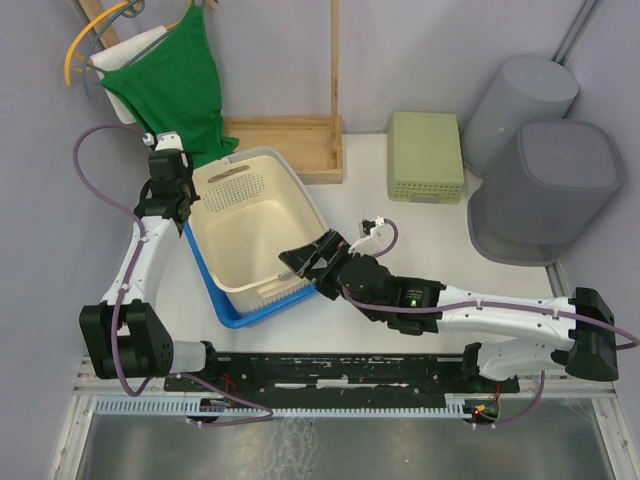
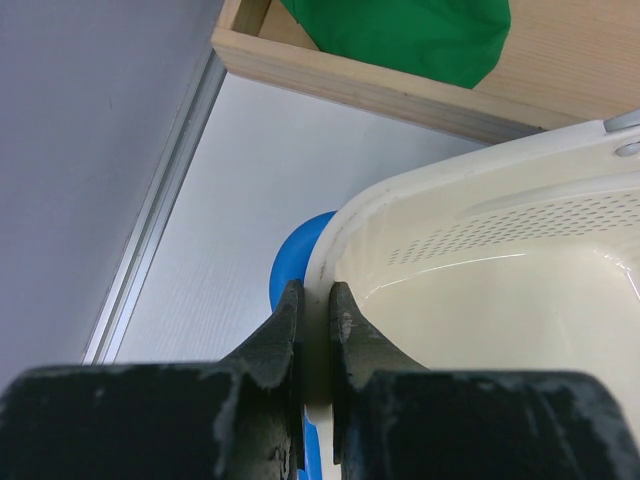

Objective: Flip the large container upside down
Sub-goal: Pick up the container from the container.

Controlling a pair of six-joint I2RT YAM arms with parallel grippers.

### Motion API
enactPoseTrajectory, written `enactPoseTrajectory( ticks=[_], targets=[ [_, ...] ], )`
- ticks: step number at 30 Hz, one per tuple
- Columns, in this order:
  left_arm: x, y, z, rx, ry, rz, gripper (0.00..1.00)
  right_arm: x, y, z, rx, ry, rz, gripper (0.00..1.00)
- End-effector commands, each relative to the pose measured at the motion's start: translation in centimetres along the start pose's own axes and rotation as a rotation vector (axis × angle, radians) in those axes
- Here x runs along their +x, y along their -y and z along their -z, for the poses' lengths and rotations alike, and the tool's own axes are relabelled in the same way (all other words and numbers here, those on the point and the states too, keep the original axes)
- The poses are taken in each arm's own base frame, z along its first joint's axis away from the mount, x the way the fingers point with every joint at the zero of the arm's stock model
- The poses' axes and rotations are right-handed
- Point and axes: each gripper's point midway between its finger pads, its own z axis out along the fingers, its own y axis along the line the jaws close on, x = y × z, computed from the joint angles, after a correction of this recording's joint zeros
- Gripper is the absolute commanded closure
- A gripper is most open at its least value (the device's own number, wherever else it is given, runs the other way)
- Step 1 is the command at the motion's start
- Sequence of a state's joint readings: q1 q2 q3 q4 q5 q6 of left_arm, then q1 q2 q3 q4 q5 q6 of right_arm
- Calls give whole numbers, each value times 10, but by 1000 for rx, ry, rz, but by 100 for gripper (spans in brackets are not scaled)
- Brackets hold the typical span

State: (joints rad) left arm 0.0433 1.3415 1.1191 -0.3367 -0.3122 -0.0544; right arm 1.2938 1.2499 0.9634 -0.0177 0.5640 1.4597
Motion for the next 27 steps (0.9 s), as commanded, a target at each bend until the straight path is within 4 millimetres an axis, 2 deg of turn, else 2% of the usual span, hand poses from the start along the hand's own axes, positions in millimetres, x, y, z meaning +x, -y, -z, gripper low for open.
enactPoseTrajectory(
  ticks=[1, 9, 21, 27],
  targets=[
    [-11, -7, 8, -24, 18, -39, 97, 1, -4, -1, -9, 2, -39, 0],
    [-14, -6, 4, -28, 25, -28, 97, 7, 4, -7, 4, 3, -24, 0],
    [-15, -5, 11, -12, 39, -23, 97, 22, 26, -20, 35, 19, 15, 0],
    [-7, 3, 24, 61, 26, -43, 97, 19, 20, -28, 13, 59, 33, 0]
  ],
)
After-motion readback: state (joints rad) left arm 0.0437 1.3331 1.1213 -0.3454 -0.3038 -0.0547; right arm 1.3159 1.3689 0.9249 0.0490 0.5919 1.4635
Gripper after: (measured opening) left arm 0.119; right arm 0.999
